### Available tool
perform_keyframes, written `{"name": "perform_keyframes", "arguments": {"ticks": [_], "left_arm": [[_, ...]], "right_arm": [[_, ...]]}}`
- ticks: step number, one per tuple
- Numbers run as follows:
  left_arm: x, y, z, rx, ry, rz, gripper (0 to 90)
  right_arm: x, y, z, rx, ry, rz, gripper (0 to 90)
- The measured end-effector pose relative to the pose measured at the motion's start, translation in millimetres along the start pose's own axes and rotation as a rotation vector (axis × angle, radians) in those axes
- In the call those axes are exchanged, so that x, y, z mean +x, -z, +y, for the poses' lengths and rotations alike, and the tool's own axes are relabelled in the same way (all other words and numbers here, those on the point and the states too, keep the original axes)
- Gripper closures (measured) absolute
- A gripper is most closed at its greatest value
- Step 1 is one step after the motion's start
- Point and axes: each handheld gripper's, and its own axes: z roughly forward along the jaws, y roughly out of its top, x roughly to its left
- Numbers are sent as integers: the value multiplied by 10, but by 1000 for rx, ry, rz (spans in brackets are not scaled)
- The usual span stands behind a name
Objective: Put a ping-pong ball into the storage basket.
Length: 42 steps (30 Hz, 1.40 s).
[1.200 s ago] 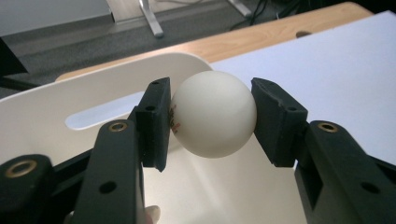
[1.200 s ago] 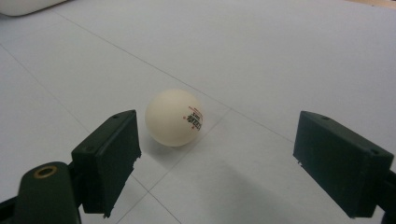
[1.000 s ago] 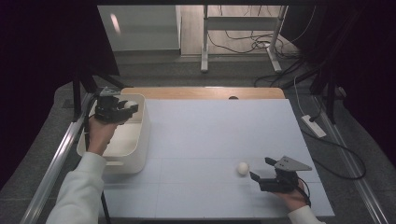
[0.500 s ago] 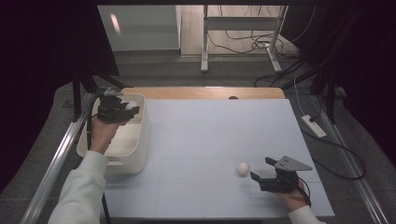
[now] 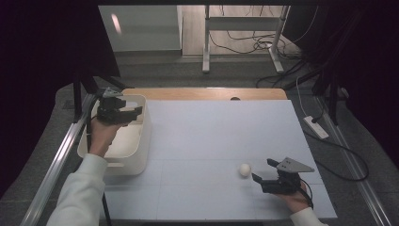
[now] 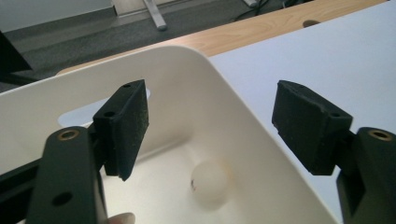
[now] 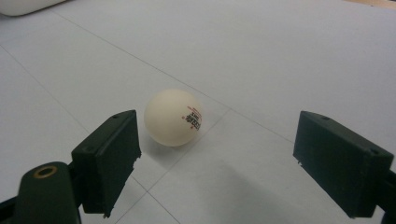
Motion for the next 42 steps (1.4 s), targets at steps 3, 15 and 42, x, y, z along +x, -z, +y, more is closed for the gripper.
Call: {"name": "perform_keyframes", "arguments": {"ticks": [3, 15, 42], "left_arm": [[-45, 61, 9, -31, -4, -18, 255], [-152, 281, -46, -143, 17, -123, 247], [-515, 481, -162, -223, 5, -298, 216]], "right_arm": [[1, 0, 1, 0, 0, 0, 143], [-6, 1, 1, -1, 0, -2, 143], [-34, -20, 20, -13, -13, 4, 146]]}}
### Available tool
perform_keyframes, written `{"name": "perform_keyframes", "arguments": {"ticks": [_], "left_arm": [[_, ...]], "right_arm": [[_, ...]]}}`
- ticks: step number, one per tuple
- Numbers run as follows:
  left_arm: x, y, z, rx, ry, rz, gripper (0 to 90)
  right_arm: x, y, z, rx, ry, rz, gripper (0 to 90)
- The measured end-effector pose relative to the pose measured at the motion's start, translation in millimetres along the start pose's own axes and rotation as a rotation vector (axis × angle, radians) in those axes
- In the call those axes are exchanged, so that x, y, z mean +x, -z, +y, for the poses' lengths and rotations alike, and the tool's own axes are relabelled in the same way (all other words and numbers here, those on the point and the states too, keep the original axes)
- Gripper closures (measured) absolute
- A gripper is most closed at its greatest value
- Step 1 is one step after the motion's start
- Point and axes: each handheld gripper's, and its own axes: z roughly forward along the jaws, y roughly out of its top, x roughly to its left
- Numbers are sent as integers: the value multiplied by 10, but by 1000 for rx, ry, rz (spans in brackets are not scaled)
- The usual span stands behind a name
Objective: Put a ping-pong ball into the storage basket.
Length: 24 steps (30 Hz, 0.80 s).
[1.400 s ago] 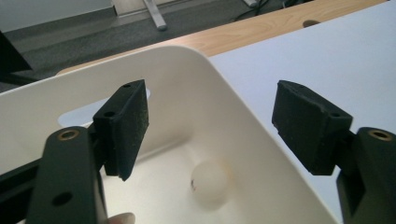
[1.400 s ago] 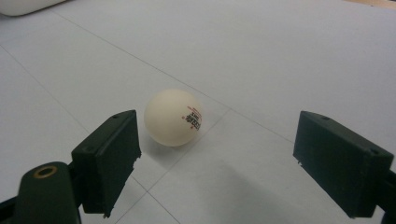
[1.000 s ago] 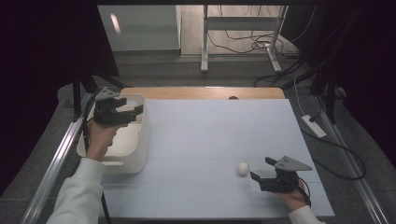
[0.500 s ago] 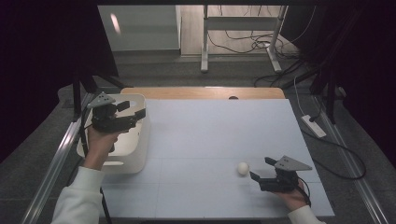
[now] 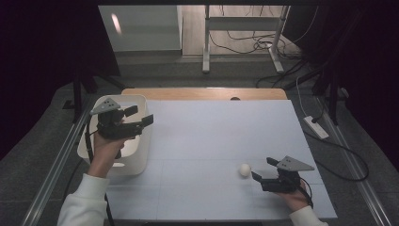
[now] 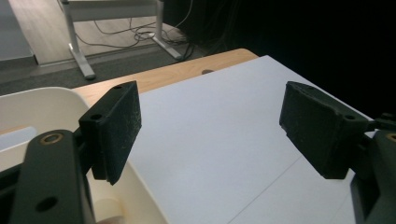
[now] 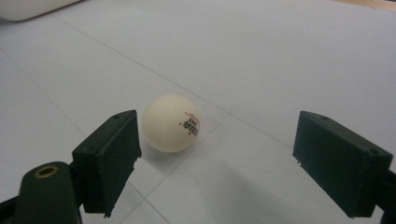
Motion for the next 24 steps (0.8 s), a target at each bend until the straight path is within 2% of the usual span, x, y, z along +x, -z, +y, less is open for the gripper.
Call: {"name": "perform_keyframes", "arguments": {"ticks": [9, 19, 24], "left_arm": [[-161, 29, -33, -12, -30, -48, 206], [-402, -161, -82, 20, -70, -111, 197], [-470, -224, -95, 29, -78, -125, 192]], "right_arm": [[-3, -21, 38, 4, 3, -13, 146], [-11, -7, 26, 1, 9, -7, 147], [-14, -3, 20, 2, 13, -3, 147]]}}
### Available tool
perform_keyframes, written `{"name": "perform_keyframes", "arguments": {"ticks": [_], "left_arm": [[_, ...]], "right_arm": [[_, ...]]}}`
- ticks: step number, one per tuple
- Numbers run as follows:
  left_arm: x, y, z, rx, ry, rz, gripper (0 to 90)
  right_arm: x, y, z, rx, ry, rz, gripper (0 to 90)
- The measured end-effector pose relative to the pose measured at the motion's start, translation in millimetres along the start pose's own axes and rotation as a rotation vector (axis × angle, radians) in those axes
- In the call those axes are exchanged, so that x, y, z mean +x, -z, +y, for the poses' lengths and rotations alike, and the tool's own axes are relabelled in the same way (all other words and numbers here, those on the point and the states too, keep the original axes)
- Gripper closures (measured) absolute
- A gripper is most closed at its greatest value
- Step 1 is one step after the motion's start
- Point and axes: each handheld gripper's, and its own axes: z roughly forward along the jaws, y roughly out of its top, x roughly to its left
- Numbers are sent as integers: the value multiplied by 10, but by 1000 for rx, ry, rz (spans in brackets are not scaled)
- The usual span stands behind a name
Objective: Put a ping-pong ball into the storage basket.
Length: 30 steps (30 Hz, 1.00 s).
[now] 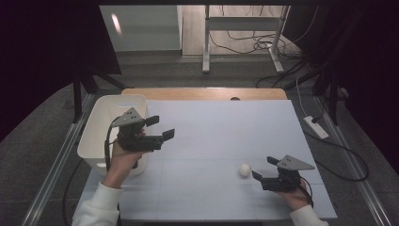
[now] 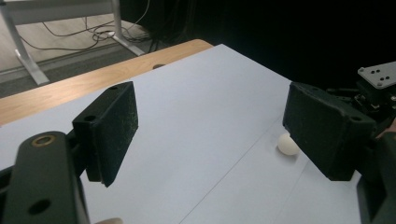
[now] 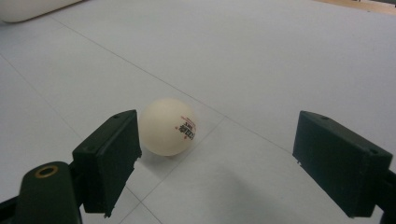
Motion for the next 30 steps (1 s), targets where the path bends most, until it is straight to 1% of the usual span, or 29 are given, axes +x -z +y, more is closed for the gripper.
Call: {"name": "perform_keyframes", "arguments": {"ticks": [2, 8, 19, 30], "left_arm": [[-24, -30, -4, 0, 2, -9, 192], [-76, -127, -46, 19, 10, -18, 177], [-138, -235, -116, 34, 25, -47, 155], [-189, -345, -181, 60, 32, -63, 144]], "right_arm": [[-1, -1, 0, 0, 0, 1, 147], [-1, 1, -1, -1, 1, 4, 148], [-20, 10, -2, -7, -8, 0, 149], [-32, 22, -1, -11, -10, -5, 149]]}}
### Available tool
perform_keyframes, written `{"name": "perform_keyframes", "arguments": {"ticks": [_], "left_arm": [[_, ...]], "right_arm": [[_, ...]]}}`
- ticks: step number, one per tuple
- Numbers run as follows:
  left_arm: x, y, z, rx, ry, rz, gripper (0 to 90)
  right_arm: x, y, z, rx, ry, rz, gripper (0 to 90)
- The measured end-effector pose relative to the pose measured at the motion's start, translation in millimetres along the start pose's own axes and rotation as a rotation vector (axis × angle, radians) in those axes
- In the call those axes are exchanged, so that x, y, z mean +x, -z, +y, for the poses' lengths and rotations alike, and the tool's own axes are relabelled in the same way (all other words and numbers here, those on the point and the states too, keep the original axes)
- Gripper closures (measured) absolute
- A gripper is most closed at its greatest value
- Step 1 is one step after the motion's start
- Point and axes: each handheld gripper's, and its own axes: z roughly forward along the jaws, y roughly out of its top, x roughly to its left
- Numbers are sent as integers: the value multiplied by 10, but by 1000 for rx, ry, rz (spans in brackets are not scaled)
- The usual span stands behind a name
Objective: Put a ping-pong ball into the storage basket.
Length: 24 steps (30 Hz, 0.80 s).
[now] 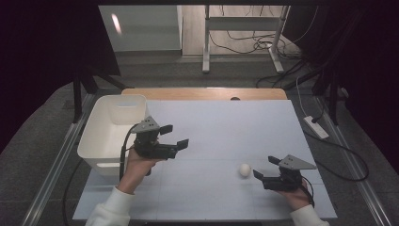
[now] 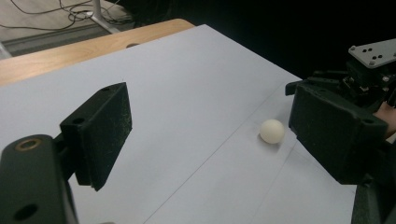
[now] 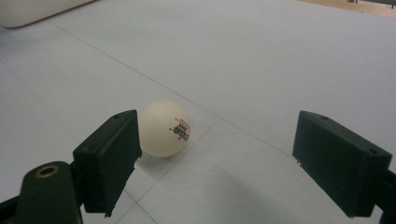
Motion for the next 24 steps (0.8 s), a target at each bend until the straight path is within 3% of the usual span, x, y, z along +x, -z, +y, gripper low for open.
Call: {"name": "perform_keyframes", "arguments": {"ticks": [24], "left_arm": [[-115, -124, -125, 36, -34, -24, 133]], "right_arm": [[12, -32, 9, 9, 3, -6, 150]]}}
